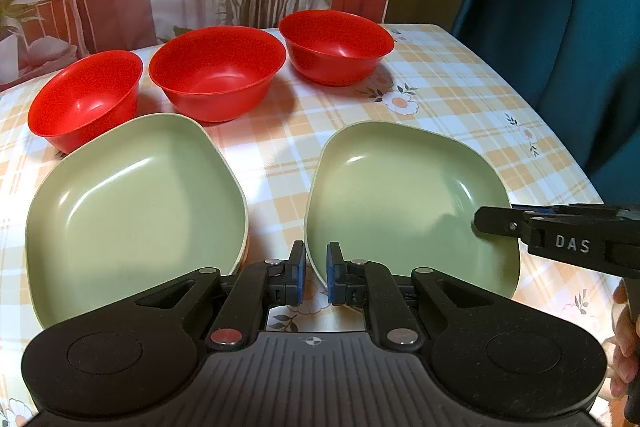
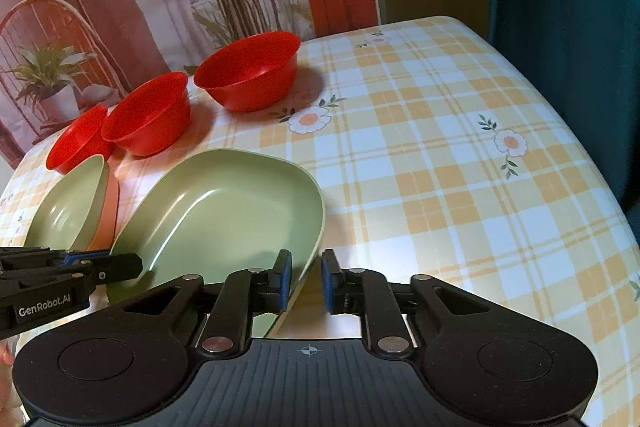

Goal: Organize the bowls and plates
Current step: 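Lift the second green plate with both grippers and carry it over the plate stack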

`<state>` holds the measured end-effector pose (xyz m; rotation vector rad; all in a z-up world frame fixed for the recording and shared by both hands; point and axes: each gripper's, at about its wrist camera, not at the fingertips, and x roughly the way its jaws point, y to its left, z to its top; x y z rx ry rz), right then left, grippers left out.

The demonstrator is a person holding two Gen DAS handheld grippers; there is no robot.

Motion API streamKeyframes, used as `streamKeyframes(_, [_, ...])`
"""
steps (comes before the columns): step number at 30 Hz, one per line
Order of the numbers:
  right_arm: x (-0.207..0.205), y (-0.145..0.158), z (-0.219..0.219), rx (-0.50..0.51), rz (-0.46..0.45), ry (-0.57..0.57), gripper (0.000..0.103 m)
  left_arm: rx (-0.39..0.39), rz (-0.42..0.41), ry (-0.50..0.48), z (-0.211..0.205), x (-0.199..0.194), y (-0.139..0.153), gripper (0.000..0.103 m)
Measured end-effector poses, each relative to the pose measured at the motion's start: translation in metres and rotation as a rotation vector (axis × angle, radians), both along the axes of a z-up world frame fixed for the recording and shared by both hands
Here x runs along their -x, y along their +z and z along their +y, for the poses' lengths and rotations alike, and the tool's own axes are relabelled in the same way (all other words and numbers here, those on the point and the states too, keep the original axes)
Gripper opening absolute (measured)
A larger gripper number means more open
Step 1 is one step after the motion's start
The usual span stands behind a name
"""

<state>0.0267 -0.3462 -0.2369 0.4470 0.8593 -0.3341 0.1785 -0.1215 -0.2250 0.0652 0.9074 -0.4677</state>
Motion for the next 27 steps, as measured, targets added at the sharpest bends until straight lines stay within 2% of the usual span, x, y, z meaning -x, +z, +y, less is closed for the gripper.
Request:
streamKeyframes(12, [0.006, 0.004, 0.009, -0.006, 0.011, 0.004, 0.012, 0.021, -0.004, -0.001, 0.003, 0.004, 0.002, 0.011])
streamKeyframes(27, [-0.001, 0.037, 0.010, 0.045, -0.048, 0.025, 0.009, 0.080, -0.072, -0.006, 0.017, 0.022, 0.039, 0.013])
